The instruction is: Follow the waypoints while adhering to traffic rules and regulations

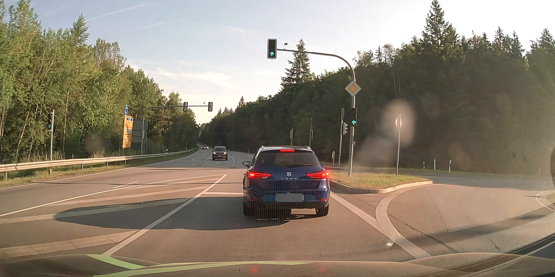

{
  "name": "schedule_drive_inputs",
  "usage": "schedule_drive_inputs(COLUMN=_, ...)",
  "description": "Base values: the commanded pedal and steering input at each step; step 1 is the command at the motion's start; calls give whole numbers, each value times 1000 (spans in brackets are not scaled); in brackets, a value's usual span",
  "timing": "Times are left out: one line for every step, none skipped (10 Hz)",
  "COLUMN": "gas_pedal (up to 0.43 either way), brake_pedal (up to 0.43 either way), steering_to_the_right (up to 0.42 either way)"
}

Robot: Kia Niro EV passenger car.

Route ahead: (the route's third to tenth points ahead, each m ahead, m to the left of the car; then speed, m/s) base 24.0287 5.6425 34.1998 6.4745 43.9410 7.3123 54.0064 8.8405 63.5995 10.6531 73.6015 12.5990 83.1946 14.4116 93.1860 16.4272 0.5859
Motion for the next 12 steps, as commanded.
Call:
schedule_drive_inputs(gas_pedal=0, brake_pedal=0, steering_to_the_right=-15)
schedule_drive_inputs(gas_pedal=0, brake_pedal=0, steering_to_the_right=-15)
schedule_drive_inputs(gas_pedal=0, brake_pedal=0, steering_to_the_right=-15)
schedule_drive_inputs(gas_pedal=0, brake_pedal=0, steering_to_the_right=-16)
schedule_drive_inputs(gas_pedal=0, brake_pedal=0, steering_to_the_right=-19)
schedule_drive_inputs(gas_pedal=0, brake_pedal=6, steering_to_the_right=-21)
schedule_drive_inputs(gas_pedal=0, brake_pedal=61, steering_to_the_right=-22)
schedule_drive_inputs(gas_pedal=0, brake_pedal=61, steering_to_the_right=-23)
schedule_drive_inputs(gas_pedal=0, brake_pedal=67, steering_to_the_right=-23)
schedule_drive_inputs(gas_pedal=0, brake_pedal=49, steering_to_the_right=-23)
schedule_drive_inputs(gas_pedal=0, brake_pedal=0, steering_to_the_right=-24)
schedule_drive_inputs(gas_pedal=0, brake_pedal=0, steering_to_the_right=-25)
